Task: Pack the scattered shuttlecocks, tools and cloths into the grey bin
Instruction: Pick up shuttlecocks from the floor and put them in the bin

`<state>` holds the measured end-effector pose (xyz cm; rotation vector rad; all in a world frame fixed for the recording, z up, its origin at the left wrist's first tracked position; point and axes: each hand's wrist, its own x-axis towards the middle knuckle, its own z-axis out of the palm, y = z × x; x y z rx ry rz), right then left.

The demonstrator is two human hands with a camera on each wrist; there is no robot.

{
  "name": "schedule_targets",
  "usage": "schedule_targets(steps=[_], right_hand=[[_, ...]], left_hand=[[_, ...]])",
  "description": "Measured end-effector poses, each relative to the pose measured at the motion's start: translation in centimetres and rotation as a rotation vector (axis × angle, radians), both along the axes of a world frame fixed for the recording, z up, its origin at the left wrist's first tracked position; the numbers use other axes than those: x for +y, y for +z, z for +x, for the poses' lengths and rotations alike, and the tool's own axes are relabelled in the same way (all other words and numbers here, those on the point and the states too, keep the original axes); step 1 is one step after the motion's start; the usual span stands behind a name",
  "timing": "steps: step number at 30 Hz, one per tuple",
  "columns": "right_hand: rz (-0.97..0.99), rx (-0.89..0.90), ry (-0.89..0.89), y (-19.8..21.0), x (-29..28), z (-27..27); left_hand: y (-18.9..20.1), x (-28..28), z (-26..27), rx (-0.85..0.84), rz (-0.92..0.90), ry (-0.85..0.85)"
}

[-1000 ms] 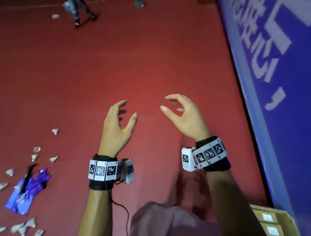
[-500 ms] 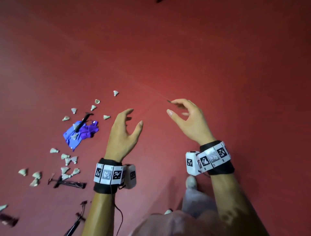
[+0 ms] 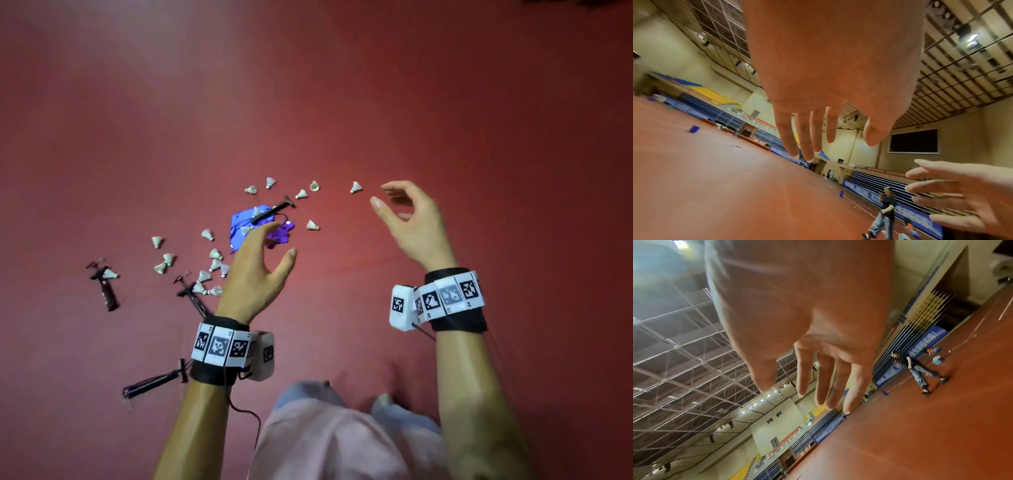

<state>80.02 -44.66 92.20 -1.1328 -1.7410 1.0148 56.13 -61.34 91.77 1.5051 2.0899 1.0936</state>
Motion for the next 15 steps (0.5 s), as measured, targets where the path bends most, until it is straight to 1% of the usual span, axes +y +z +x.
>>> schedule_targets(steps=[2,4,7,9,12,15], right_hand=[[-0.024,0.008,0.046,-1.1,3.4,-2.3],[-0.052,-0.018,0.129,-2.5,6.6,-5.1],[-0.089,-0.035,0.224,-4.3,11.1,-10.0],[-0.095,-0.055,0.275,-5.5,14.2,-13.5],[-0.092,-0.117,0.352,-7.0,19.7,-18.9],[-0.051,-0.198,0.379,-6.9,26.3,-23.8]], left_hand=[[0.1,1.4,-1.4,0.003,-0.02,0.078],[-0.3,2.8,-3.0,0.005,-0.039,0.152],[-1.7,5.2,-6.0,-0.012,-0.081,0.251],[-2.8,7.6,-8.5,-0.027,-0.1,0.287],[-4.7,13.1,-13.4,-0.019,-0.095,0.305],[-5.9,20.2,-19.0,-0.023,-0.077,0.278]])
